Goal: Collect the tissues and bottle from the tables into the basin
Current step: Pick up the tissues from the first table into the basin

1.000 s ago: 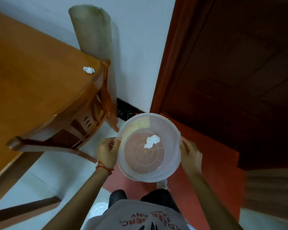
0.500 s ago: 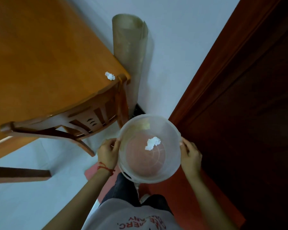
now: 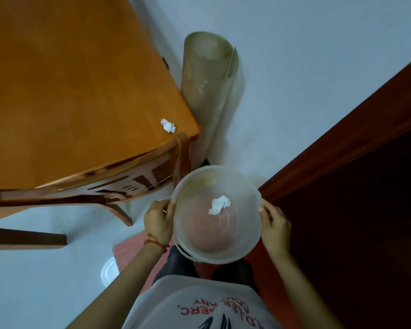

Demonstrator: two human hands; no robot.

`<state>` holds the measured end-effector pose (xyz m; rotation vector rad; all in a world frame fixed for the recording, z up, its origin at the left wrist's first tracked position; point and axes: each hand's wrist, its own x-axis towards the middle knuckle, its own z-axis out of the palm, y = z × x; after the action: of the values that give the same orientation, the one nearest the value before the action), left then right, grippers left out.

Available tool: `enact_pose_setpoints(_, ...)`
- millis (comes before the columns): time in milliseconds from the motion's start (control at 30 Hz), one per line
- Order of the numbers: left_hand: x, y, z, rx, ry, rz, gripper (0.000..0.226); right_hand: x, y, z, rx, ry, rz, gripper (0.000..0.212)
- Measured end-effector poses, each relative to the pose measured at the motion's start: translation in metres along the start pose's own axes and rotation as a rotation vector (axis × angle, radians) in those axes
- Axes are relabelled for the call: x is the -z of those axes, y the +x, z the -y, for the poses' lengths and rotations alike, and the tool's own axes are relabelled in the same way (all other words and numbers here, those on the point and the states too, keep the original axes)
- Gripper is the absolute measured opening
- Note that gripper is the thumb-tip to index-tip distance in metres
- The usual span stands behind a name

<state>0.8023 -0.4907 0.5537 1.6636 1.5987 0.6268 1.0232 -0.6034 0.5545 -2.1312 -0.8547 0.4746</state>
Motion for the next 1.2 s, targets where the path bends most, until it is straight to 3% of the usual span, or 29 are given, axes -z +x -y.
enact_pose_setpoints(167,-0.014,0.000,-0.004,0.067,-0.002,-0.077,0.047,0.001,0.034,-0.004,0.063,-0.031,0.109,0.029)
enact_pose_setpoints(333,-0.031,-0.011,-0.020,0.180,-0.021,-0.193,0.033,0.005,0.076,-0.007,0.173,-0.040,0.248,0.026)
enact_pose_setpoints(600,-0.054,-0.030,-0.046,0.358,-0.087,-0.317,0.030,0.008,0.132,-0.007,0.317,-0.021,0.425,0.025)
enact_pose_setpoints(800,-0.057,-0.035,-0.037,0.396,-0.078,-0.375,0.040,-0.004,0.145,0.002,0.369,-0.035,0.534,0.028)
enact_pose_setpoints(1200,-0.040,-0.026,-0.022,0.458,-0.139,-0.412,0.029,-0.036,0.167,0.062,0.428,0.024,0.493,0.034)
